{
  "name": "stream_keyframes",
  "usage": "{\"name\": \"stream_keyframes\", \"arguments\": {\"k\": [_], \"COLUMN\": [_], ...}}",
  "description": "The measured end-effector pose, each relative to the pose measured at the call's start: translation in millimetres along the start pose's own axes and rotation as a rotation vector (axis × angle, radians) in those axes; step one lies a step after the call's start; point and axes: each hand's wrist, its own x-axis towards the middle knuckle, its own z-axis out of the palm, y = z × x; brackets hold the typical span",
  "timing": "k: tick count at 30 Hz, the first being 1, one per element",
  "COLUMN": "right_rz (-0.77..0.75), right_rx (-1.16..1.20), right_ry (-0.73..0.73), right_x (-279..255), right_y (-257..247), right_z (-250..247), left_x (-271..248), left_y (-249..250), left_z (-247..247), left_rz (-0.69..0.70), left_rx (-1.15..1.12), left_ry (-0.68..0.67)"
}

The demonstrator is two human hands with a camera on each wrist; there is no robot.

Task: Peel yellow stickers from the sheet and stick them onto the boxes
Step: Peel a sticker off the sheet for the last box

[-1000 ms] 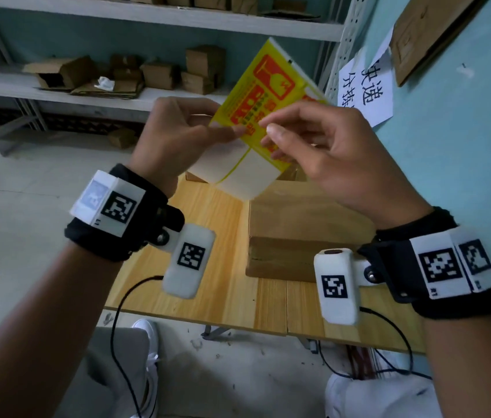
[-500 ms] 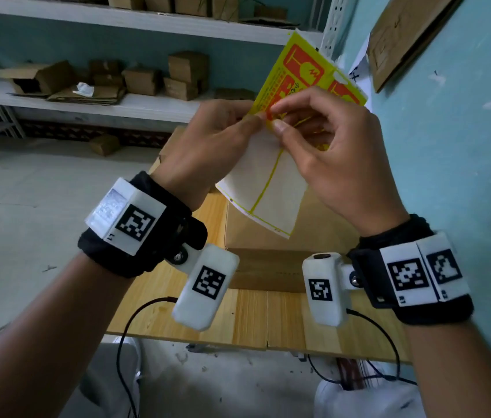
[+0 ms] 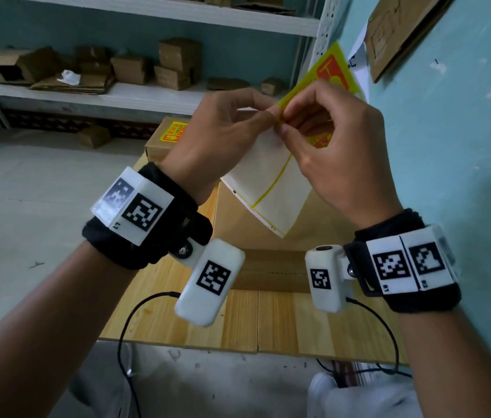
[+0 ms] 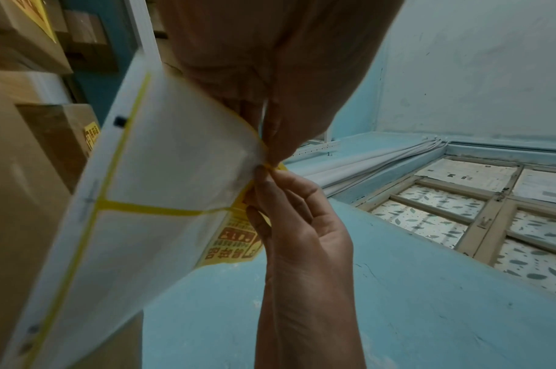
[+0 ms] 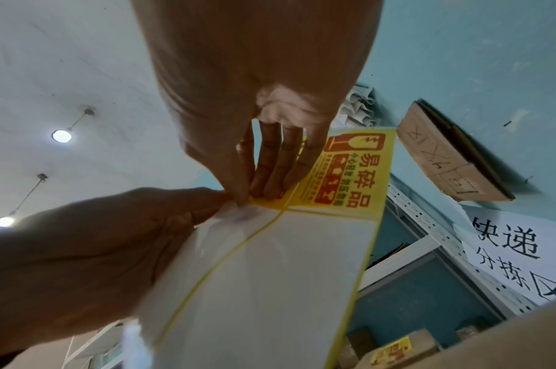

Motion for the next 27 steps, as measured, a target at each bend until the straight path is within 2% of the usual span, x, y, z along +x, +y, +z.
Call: {"name": "stream_keyframes", "arguments": {"k": [9, 12, 17, 27], "right_rz": [-0.011, -0.025, -0.01, 0.044], "right_rx": [-0.042, -0.076, -0.064, -0.011], "right_ry": [0.021, 0.034, 0.027, 0.048], "right_x": [0.2, -0.2, -0.6, -1.8], "right_y": [4.9, 4.0, 2.8, 0.3], "right_z": [-2.3, -2.8, -1.9, 1.1], "left_x": [-0.6, -1.0, -1.3, -3.0], "left_y": [2.9, 2.1, -1.1, -1.4], "left_z": [-1.4, -2.7, -1.9, -0.5], "left_rz": [0.001, -0.024, -0.04, 0.044], "left_rx": [0.022, -0.023, -0.068, 0.041], "left_ry": [0.044, 0.083, 0.076, 0.096]}}
